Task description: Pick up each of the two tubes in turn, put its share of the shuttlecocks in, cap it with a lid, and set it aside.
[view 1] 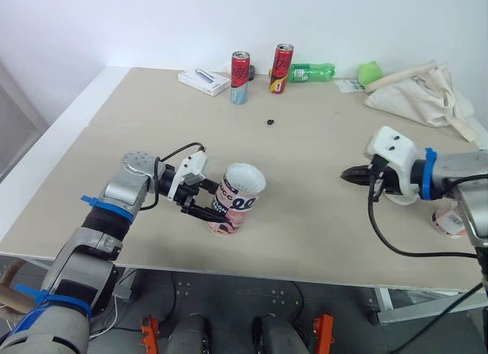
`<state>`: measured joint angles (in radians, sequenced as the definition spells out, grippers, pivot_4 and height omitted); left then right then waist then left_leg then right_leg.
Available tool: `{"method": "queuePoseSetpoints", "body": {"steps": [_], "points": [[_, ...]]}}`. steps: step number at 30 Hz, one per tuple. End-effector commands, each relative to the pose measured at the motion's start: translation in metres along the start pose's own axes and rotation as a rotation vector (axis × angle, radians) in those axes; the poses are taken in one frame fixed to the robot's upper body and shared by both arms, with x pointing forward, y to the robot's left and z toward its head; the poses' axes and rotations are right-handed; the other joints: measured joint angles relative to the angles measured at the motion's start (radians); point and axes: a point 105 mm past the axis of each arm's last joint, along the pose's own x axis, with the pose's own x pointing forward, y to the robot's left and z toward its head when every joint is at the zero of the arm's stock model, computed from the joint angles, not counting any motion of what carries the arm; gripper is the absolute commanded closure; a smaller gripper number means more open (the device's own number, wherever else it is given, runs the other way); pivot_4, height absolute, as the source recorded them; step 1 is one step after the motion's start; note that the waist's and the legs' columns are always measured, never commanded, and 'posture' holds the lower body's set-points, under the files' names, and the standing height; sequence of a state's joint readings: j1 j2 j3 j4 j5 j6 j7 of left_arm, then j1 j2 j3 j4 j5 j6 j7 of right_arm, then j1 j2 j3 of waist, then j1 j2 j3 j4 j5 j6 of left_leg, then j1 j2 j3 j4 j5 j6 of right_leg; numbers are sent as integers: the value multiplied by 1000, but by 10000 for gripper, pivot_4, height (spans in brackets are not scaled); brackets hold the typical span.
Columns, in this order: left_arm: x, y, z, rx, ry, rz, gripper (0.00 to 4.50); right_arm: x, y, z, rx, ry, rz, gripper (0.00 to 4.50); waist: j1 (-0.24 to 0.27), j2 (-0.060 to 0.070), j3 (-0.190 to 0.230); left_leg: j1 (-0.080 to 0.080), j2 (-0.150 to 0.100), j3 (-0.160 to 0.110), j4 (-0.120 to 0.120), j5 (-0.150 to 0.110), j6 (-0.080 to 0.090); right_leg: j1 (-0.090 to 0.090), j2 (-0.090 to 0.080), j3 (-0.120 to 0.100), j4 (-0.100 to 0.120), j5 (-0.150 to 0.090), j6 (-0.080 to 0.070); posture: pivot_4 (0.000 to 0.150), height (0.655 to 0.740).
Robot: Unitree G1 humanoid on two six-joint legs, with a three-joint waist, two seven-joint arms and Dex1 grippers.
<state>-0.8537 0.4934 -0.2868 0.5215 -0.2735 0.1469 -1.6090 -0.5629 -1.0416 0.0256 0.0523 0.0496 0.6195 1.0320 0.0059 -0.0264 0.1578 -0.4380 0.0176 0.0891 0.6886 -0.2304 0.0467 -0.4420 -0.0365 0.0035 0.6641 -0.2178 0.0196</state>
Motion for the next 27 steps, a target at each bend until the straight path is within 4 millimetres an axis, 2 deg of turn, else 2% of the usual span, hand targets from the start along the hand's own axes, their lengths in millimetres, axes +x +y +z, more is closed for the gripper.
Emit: {"method": "queuePoseSetpoints", "body": {"steps": [1,2,3,4,6,8,13,18,23,27], "points": [[-1,0,3,32,9,5,14610,-10,-33,-16,-63,106,-140,21686,0,0,0,0,0,0,0,0,0,0,0,0,0,0,0,1500,7400],[-1,-1,2,28,15,1,14610,-10,-33,-19,-82,130,-119,15085,0,0,0,0,0,0,0,0,0,0,0,1,0,0,0,1500,7400],[0,-2,1,25,22,-3,14610,-9,-33,-21,-92,145,-100,12562,-1,1,0,0,0,0,0,0,0,0,0,1,0,0,0,1500,7400],[-1,-2,0,23,33,-7,14610,-8,-32,-23,-92,160,-76,6970,-1,1,0,0,0,1,0,0,0,-1,0,2,0,0,0,1500,7400],[-1,-2,-2,24,52,-9,14610,-8,-29,-34,-111,222,-12,275,-1,1,0,0,0,0,0,0,0,0,2,3,0,0,0,1500,7400],[-1,-3,-3,22,60,-9,14610,-8,-30,-44,-123,274,13,275,-1,1,0,0,0,-1,0,-1,1,0,3,5,0,1,2,1500,7400],[-2,-3,-2,16,58,-6,14610,3,-35,-55,-45,309,48,275,-2,1,0,0,0,0,0,-1,1,0,4,8,0,1,1,1500,7400],[-4,-3,-3,16,64,-3,14610,11,-36,-55,-6,324,84,275,-3,1,0,0,0,1,0,-1,1,0,5,10,0,2,-1,1500,7400],[-5,-4,-3,16,63,1,14610,16,-29,-64,39,346,151,275,-4,1,0,1,0,1,0,-1,1,0,5,10,0,3,2,1500,7400],[-5,-4,-3,14,61,3,14610,18,-34,-71,67,375,122,275,-4,1,0,1,0,1,0,-1,1,0,5,11,0,3,1,1500,7400]]}}
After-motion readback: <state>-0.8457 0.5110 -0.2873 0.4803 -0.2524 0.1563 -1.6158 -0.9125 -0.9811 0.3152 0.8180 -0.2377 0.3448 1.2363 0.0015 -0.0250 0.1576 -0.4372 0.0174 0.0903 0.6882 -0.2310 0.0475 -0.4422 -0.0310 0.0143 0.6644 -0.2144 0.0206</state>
